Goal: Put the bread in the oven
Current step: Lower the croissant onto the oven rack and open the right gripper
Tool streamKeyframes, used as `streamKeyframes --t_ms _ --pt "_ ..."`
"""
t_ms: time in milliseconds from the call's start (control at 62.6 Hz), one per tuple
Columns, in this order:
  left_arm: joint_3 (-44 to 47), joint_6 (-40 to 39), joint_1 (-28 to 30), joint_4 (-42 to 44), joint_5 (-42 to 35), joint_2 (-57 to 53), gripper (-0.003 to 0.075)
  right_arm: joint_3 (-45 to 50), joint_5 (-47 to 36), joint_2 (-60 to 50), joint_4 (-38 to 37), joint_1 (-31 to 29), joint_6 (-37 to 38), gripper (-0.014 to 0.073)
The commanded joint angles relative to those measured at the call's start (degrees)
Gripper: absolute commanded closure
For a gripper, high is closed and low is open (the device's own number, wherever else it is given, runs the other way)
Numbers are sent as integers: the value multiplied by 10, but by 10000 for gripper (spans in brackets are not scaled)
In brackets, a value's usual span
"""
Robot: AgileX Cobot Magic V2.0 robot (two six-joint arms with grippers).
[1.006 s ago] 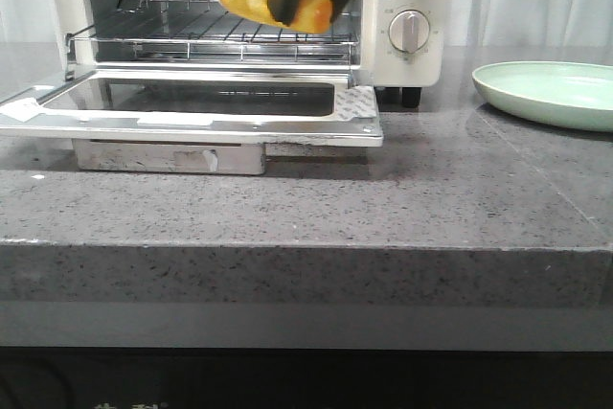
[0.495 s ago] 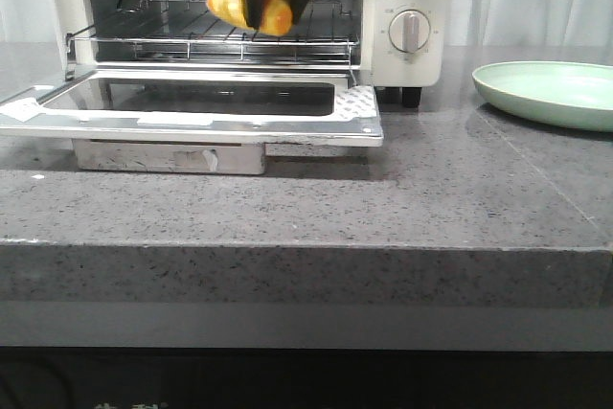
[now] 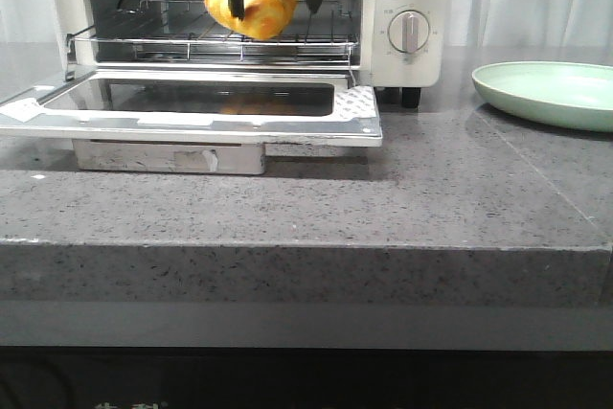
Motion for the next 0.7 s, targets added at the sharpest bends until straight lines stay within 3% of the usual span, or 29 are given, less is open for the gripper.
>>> streamKeyframes --t_ms 0,192,383,559,686 --pt "-15 -1 0 5 -42 -1 739 -14 18 -63 -10 0 -22 63" --pt "-15 -1 0 5 -42 -1 739 52 43 -126 -6 4 -64 63" --pt "-15 -1 0 5 -42 -1 739 196 -16 -234 -13 -11 -71 63" --pt "-15 -1 5 6 -42 -1 739 371 -105 -361 4 -77 -79 64" --pt "-15 -1 5 7 -42 -1 739 471 -146 -435 46 -130 -130 64"
